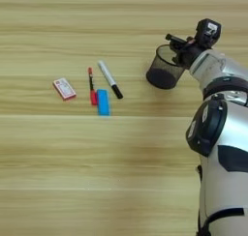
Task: Move the objects on the table
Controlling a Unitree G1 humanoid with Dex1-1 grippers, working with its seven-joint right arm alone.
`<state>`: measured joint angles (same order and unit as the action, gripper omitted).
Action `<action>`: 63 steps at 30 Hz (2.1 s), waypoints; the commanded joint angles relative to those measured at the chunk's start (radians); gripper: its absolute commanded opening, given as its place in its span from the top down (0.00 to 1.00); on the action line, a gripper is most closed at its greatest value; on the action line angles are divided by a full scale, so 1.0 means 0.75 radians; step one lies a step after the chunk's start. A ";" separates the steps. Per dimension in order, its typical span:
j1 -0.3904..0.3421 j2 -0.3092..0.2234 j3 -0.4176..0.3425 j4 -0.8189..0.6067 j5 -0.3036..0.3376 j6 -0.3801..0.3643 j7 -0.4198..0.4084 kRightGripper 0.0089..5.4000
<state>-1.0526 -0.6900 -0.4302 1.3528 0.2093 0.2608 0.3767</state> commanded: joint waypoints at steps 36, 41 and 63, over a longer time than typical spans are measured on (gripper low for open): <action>-0.026 0.018 -0.023 -0.012 -0.043 -0.026 -0.138 0.99; -0.009 0.016 -0.019 -0.007 -0.061 -0.055 -0.195 0.99; 0.034 -0.022 -0.030 -0.002 -0.096 -0.118 -0.278 0.99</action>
<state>-0.9873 -0.6599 -0.4498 1.3873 0.1426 0.1864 0.1813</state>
